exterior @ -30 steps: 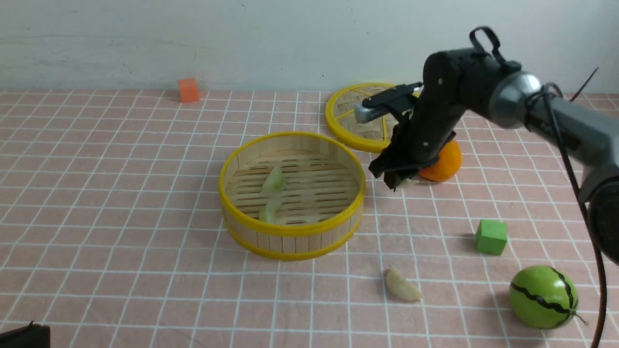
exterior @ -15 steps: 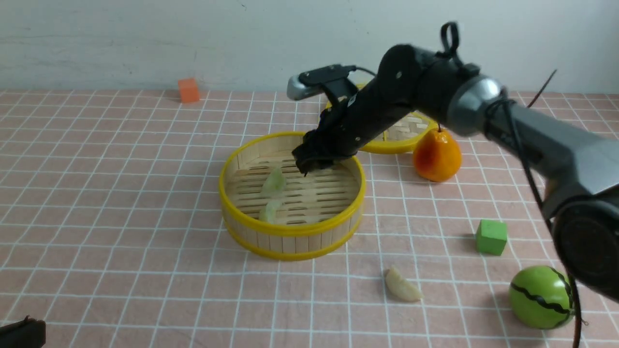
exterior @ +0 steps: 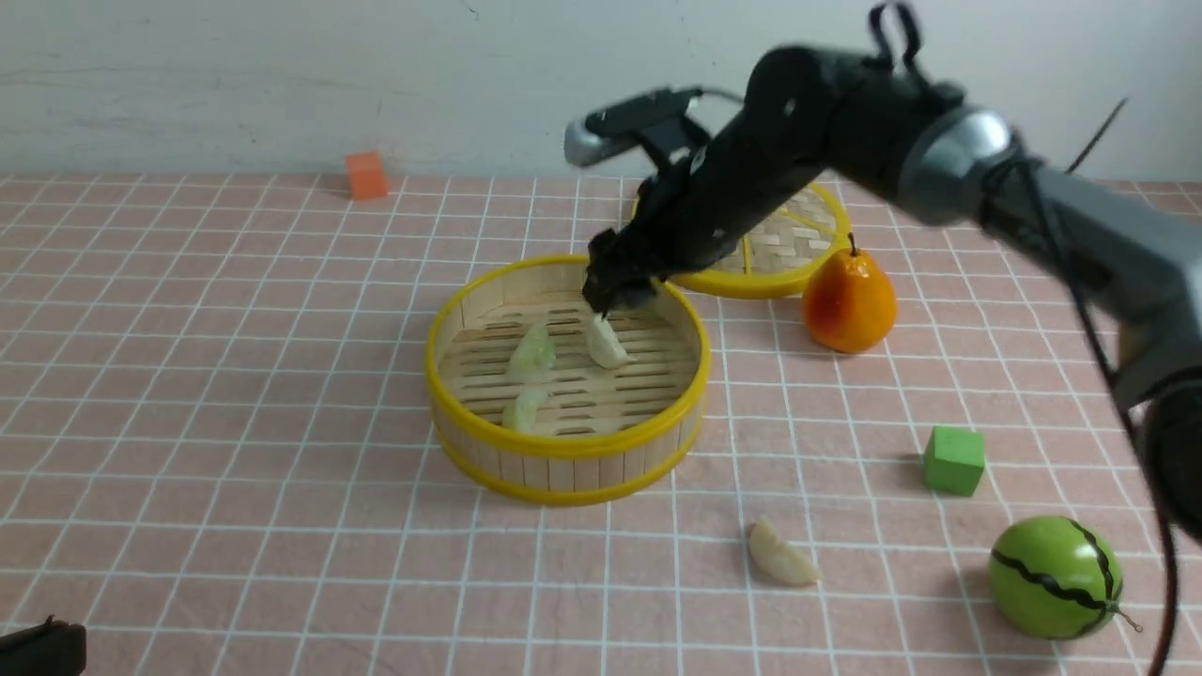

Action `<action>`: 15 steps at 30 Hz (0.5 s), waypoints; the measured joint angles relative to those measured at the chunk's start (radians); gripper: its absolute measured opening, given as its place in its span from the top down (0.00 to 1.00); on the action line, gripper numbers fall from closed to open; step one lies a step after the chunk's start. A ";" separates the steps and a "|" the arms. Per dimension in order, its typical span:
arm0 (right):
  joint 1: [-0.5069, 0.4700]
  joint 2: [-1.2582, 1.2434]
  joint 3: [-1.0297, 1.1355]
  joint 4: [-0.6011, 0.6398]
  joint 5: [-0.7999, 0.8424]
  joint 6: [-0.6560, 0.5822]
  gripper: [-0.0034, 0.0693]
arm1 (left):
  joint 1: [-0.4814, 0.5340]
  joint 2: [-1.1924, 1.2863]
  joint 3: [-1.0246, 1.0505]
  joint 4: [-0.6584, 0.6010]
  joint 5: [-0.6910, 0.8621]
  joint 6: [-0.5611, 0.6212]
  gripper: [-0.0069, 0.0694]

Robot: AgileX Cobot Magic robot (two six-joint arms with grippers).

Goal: Put the dumplings into the steamer on the table with the pink tablecloth.
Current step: 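Reach for and grasp a dumpling lying on the table beside the steamer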

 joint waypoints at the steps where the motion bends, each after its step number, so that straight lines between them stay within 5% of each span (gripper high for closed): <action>1: 0.000 -0.047 -0.005 -0.034 0.033 0.014 0.17 | 0.000 0.000 0.000 0.000 -0.001 0.000 0.93; 8: -0.022 -0.190 -0.005 -0.323 0.265 0.259 0.18 | 0.000 0.000 0.000 0.000 -0.029 0.000 0.93; 15: 0.014 -0.178 0.382 -0.194 0.271 0.250 0.18 | 0.000 0.000 0.000 -0.003 -0.036 0.000 0.92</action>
